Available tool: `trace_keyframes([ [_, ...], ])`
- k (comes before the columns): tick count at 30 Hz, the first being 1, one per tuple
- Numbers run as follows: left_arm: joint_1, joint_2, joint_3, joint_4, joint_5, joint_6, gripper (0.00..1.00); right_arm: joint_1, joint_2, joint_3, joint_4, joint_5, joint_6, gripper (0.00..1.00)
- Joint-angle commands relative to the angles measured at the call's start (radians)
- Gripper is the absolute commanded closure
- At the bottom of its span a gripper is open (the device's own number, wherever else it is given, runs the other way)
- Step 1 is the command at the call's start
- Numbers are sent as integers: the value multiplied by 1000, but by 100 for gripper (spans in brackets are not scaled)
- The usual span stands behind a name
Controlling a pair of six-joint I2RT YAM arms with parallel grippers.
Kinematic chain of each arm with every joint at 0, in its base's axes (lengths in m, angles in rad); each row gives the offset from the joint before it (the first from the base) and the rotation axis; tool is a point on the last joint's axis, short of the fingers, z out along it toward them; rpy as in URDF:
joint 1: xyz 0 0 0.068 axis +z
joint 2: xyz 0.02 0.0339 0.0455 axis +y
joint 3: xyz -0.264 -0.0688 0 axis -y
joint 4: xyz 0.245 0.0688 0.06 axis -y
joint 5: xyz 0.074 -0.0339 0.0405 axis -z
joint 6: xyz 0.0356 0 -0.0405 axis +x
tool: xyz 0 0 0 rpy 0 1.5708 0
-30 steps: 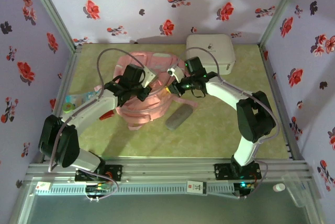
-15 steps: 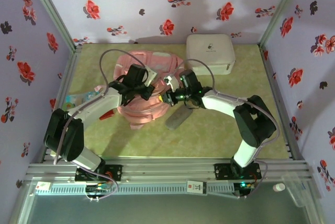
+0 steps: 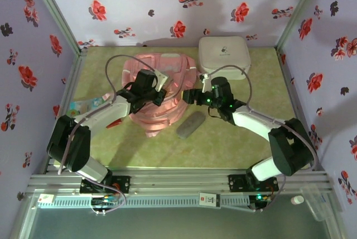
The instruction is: Pack the student bag
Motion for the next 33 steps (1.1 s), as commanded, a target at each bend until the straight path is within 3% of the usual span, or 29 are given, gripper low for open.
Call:
trace_keyframes([
  [1, 4, -52, 3, 106, 41, 27, 100, -16, 23, 76, -89, -6, 217, 29],
  [7, 5, -52, 11, 102, 75, 45, 100, -26, 142, 185, -102, -75, 464, 28],
  [12, 2, -56, 3, 96, 95, 55, 100, -26, 221, 261, -86, -119, 533, 29],
  [16, 3, -56, 0, 88, 107, 63, 99, -26, 266, 269, 67, -194, 604, 30],
  [24, 2, -53, 0, 68, 129, 89, 96, -22, 323, 324, 43, -218, 636, 32],
  [28, 3, -64, -9, 66, 131, 90, 91, -18, 355, 362, 3, -226, 649, 34],
  [33, 3, -103, -47, 78, 135, 84, 76, -5, 386, 415, -40, -235, 636, 35],
])
